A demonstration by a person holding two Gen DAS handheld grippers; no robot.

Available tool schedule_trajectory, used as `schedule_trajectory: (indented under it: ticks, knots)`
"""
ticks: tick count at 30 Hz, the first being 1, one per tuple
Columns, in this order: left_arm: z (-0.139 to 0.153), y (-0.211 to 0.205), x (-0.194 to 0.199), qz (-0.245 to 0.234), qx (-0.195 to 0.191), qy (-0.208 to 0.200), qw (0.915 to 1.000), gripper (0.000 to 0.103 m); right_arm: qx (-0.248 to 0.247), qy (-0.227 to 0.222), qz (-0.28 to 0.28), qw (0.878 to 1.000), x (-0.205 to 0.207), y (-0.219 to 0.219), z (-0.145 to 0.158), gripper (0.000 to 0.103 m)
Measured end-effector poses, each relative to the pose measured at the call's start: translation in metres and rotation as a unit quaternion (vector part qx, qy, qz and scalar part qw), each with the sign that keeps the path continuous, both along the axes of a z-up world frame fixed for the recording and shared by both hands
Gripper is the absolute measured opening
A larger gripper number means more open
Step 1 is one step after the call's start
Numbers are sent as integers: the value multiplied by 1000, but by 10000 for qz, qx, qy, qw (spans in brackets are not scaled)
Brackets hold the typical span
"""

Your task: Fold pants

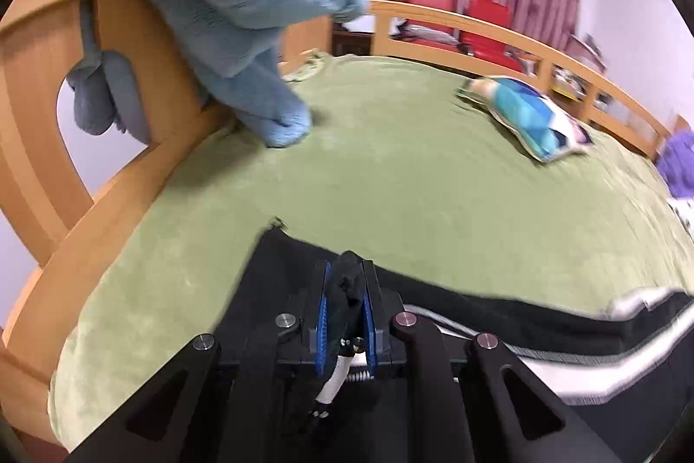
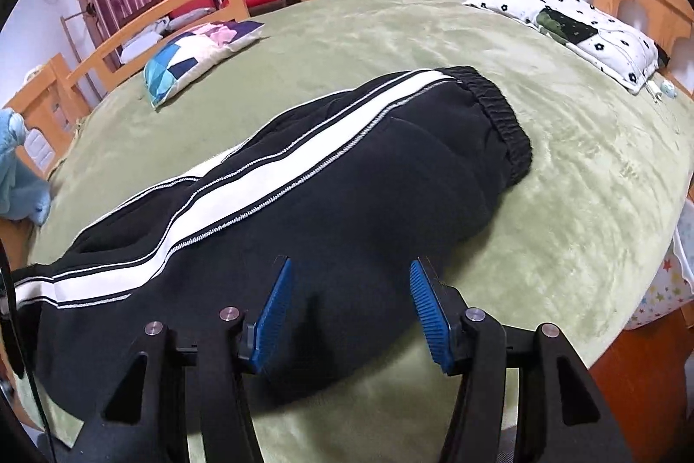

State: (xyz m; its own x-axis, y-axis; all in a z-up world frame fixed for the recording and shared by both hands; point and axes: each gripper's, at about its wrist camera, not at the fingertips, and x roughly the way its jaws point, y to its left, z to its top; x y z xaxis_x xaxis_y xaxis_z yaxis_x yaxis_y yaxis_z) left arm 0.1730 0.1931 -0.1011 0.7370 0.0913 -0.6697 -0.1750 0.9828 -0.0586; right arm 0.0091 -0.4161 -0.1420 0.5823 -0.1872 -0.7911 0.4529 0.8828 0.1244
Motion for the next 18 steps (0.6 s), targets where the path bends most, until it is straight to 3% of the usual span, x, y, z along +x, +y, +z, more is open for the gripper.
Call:
schedule_trajectory:
  ticks: [5,7,9,11,18]
  knots:
    - [-19,21,36,227,120,225,9994,14,-141,130,-1,9998,19,6,-5,55]
    - [-30,24,44,361,161,397,9984,21,-160,171,-9,9997,25,5,-6,55]
    - [-40,21,49,547,460,625,9955,46,-169,212,-11,9996,30,2,-7,55]
    - [-42,14,45,615,636,678,9938,57,-207,235,26,9995,34,-1,-7,55]
    - [-29,-25,13,125,223,719,9971,62,-461,168,-24,9988,31,-38,-1,57]
